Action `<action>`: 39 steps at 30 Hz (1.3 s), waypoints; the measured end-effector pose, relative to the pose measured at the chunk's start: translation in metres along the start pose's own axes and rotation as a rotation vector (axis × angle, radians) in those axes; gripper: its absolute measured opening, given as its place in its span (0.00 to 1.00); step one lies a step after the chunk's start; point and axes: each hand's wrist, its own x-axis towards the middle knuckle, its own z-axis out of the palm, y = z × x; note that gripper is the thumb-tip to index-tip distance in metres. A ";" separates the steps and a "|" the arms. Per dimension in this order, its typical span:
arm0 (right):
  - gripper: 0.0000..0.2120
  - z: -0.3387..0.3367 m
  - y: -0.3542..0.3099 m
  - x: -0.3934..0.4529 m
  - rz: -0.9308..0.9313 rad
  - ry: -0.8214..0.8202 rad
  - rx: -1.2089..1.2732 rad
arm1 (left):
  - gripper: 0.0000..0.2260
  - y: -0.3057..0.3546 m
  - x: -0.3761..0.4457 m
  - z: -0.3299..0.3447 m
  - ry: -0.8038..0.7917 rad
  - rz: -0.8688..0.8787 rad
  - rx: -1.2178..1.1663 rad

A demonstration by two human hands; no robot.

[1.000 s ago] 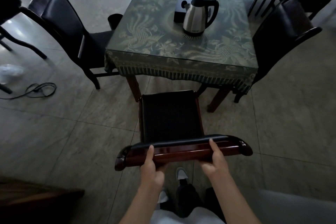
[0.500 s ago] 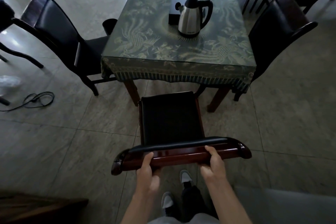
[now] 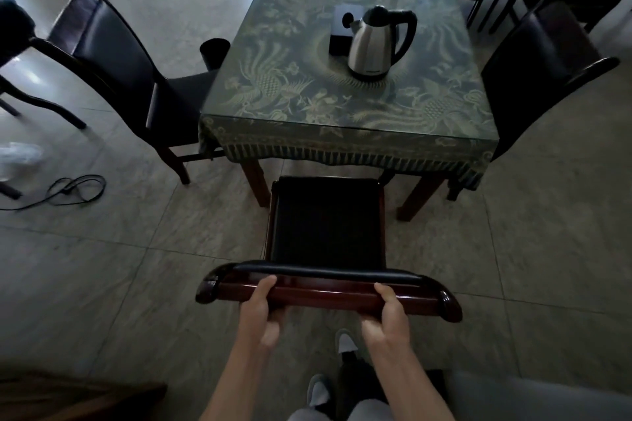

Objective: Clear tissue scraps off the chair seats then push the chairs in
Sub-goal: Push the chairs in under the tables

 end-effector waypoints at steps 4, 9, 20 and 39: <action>0.22 0.008 0.004 0.003 0.013 -0.012 -0.022 | 0.16 0.012 0.010 0.003 -0.035 0.010 0.015; 0.20 0.023 -0.004 0.014 0.011 -0.018 -0.009 | 0.14 0.020 0.024 0.019 -0.061 0.008 0.058; 0.18 0.052 -0.033 0.036 -0.045 -0.051 -0.024 | 0.18 0.023 0.052 0.067 -0.071 0.027 0.043; 0.10 0.082 -0.064 0.063 -0.069 -0.052 -0.078 | 0.03 0.025 0.062 0.118 -0.070 -0.010 0.062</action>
